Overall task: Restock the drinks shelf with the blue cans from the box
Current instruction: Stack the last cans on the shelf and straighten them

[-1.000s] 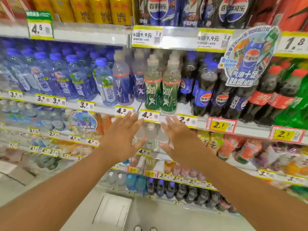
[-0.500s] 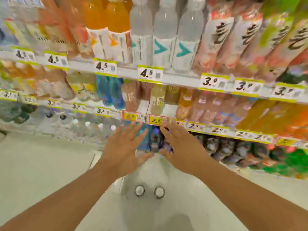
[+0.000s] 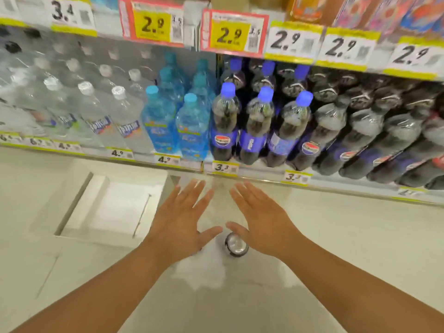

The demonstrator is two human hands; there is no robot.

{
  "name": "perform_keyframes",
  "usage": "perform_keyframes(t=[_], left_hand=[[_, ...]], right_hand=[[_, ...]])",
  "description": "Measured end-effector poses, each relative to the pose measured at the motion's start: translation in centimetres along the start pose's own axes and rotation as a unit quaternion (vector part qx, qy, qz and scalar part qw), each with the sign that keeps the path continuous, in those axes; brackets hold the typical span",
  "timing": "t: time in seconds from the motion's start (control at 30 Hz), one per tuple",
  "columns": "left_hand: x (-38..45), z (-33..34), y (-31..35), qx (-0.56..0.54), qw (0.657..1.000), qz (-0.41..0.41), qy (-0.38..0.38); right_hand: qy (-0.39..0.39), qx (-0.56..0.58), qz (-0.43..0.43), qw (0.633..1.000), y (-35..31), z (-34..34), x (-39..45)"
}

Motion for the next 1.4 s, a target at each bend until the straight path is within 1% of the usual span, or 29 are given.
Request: perform_keyframes(t=[0.13,0.2,0.23,0.37,0.43,0.5,0.57,0.67,0.73,0.77,0.87,0.93,1.07,1.13,1.33,1.4], left_hand=[[-1.4,6.2,-0.7,0.007,1.0,-0.004,-0.023],[-2.3,8.6,-1.3,0.009,0.999,-0.011,-0.036],[-2.8,9.5,-1.5,0.009,0.999,-0.016,-0.041],[-4.4,11.7,-2.6,0.005,0.998,-0.033,-0.048],[-4.4,12.3,-2.8,-0.004,0.998,-0.026,-0.048],[-4.0,12.5,-2.9,-0.022,0.998,-0.019,-0.057],[-3.8,12.9,-3.0,-0.05,0.996,-0.012,-0.076],[-4.2,13.8,-3.8,-0.139,0.984,-0.032,-0.108],[-4.6,14.1,-4.2,-0.204,0.971,-0.061,-0.11],[-4.8,14.2,-4.5,-0.247,0.959,-0.089,-0.108],[-5.5,14.5,-5.7,-0.37,0.9,-0.211,-0.094],[-5.9,14.8,-6.0,-0.415,0.871,-0.251,-0.078],[-6.4,15.2,-5.8,-0.47,0.83,-0.294,-0.056],[-6.3,15.1,-5.7,-0.484,0.817,-0.311,-0.049],[-4.4,11.2,-4.8,-0.535,0.788,-0.304,-0.016],[-3.3,8.9,-4.3,-0.544,0.787,-0.292,-0.006]], right_hand=[[-0.016,0.054,0.023,0.998,0.1,6.1,-0.8],[-0.047,0.071,0.019,0.996,-0.4,8.4,-1.4],[-0.055,0.08,0.02,0.995,-0.5,9.3,-1.7],[-0.037,0.074,0.016,0.996,-0.8,11.6,-2.8],[-0.053,0.072,0.001,0.996,-0.7,12.7,-3.1],[-0.079,0.081,-0.013,0.993,-0.5,13.4,-3.3],[-0.08,0.106,-0.007,0.991,-0.2,13.8,-3.3],[-0.064,0.201,0.035,0.977,0.3,14.5,-3.7],[-0.043,0.28,0.074,0.956,0.5,15.1,-4.0],[-0.027,0.321,0.103,0.941,0.7,15.4,-4.1],[0.009,0.414,0.189,0.89,1.3,16.3,-4.8],[0.029,0.446,0.209,0.87,1.3,16.7,-4.9],[0.063,0.486,0.223,0.843,1.1,16.5,-5.0],[0.082,0.496,0.228,0.834,1.0,15.8,-4.8],[0.161,0.519,0.213,0.812,0.7,11.6,-2.6],[0.183,0.52,0.197,0.81,0.7,9.6,-1.7]])
Point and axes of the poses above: each hand's wrist, its own x-axis towards the middle knuckle, its own z-axis out of the palm, y = z × x, the point moved 7 cm from there along x, towards the middle knuckle, and after that the axes turned 11 degrees about -z, right-handed, at the moved point
